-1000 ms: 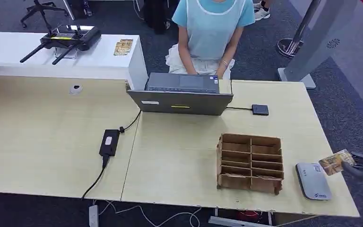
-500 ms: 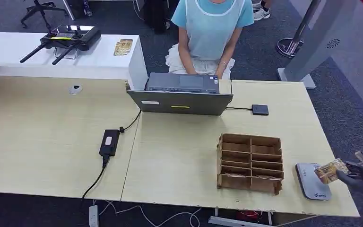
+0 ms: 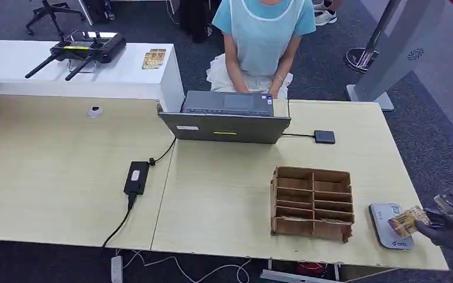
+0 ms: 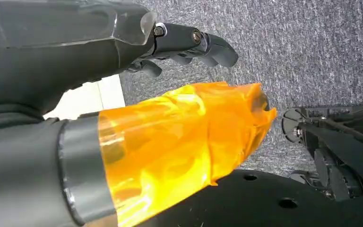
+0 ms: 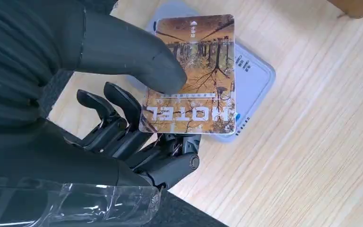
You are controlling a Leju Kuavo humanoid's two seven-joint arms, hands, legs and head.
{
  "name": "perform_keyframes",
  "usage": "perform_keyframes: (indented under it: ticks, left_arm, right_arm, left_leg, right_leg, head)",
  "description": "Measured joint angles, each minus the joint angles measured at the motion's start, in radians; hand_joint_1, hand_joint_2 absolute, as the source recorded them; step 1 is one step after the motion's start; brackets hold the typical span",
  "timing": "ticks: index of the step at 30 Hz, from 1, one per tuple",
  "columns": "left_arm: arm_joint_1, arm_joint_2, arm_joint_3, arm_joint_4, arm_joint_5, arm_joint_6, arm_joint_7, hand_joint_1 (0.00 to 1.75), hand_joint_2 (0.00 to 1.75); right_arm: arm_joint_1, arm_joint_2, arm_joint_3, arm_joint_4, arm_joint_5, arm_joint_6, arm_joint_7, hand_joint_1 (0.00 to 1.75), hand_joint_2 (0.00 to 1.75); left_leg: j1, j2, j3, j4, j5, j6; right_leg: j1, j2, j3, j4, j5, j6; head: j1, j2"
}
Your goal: Pass the card to the sensor for recognition and then transmit it.
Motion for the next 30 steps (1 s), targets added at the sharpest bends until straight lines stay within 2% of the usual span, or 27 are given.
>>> perform_keyframes:
  ticks: [7,24,30]
  left_arm:
    - [0.000,0.001,0.000,0.000,-0.001,0.000,0.000,0.00,0.00]
    - [0.000,0.004,0.000,-0.006,-0.006,0.000,0.004,0.00,0.00]
    - [0.000,0.005,0.000,-0.008,-0.007,0.000,0.005,0.00,0.00]
  right_arm:
    - [0.001,0.006,0.001,0.000,0.004,-0.002,0.001,1.75,1.75]
    - [0.007,0.026,0.026,0.009,0.079,-0.077,0.018,1.75,1.75]
    - [0.016,0.033,0.026,0.018,0.089,-0.079,0.019,1.75,1.75]
  left_leg:
    - [0.000,0.000,0.000,0.000,0.000,0.000]
    - [0.000,0.000,0.000,0.000,0.000,0.000]
    - [0.000,0.000,0.000,0.000,0.000,0.000]
  right_leg:
    - [0.000,0.000,0.000,0.000,0.000,0.000]
    - [0.000,0.000,0.000,0.000,0.000,0.000]
    - [0.000,0.000,0.000,0.000,0.000,0.000]
  head:
    - [0.000,0.000]
    - [0.000,0.000]
    - [0.000,0.000]
